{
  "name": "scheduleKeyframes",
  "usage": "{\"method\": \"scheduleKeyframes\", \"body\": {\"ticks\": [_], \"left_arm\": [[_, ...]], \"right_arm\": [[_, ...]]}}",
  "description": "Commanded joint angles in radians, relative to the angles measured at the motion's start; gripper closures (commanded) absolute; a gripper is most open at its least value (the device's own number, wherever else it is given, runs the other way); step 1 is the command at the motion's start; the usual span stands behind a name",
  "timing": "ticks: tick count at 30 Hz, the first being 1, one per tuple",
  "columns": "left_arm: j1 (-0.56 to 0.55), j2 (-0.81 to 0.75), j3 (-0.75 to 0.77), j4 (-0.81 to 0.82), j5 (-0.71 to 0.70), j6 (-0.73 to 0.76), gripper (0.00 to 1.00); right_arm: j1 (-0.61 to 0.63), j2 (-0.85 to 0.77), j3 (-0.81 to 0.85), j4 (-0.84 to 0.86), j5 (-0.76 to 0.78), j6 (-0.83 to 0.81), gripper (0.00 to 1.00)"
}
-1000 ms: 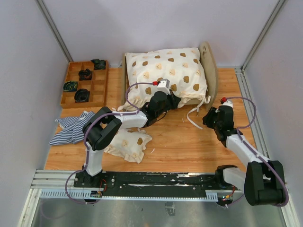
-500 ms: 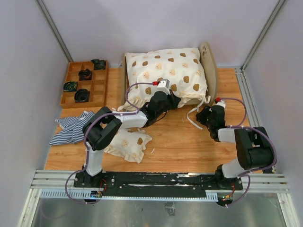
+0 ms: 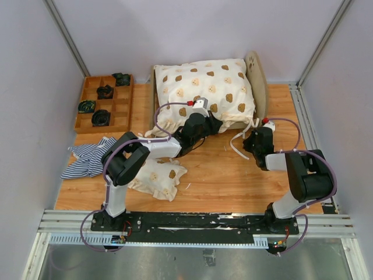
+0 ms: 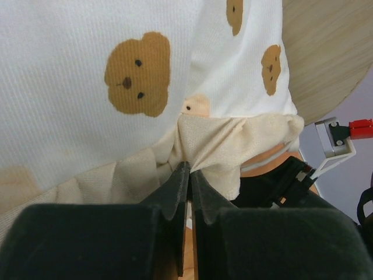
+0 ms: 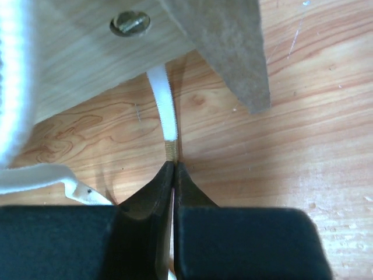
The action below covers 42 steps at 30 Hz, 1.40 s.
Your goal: Set up the pet bed
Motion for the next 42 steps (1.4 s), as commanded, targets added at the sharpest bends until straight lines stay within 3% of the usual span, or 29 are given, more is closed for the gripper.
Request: {"method": "scheduleKeyframes", "body": {"ticks": [1,7,11,21,25,30,42], "left_arm": [[0.007,-0.053,-0.033,0.008,-0.016,-0.018,0.87],[0.005,-0.134,-0.081,0.004,-0.001,0.007,0.59],[-0.011,-0.191,-0.129,0.005,0.003,0.045,0.51],[-0.093,-0.257,-0.275,0.115,0.224,0.146,0.47],[-0.102,-0.237,-0.282,0.130,0.287,0.109,0.46],[-0.103,-0.179,-0.252,0.157,0.343,-0.006,0.43],[-0.125,-0.010,-0.137,0.170,0.430,-0.070,0.40]], "right_arm": [[0.020,-0.058,-0.003,-0.176,0.036,-0.033,1.00],[0.022,-0.273,-0.049,-0.379,0.015,-0.094,1.00],[0.023,-0.424,-0.044,-0.504,-0.040,-0.091,1.00],[0.025,-0.595,-0.027,-0.633,-0.257,-0.050,1.00],[0.030,-0.632,-0.042,-0.620,-0.431,-0.086,1.00],[0.035,-0.682,-0.087,-0.639,-0.449,-0.119,1.00],[0.036,-0.770,-0.124,-0.595,-0.526,-0.154,1.00]]}}
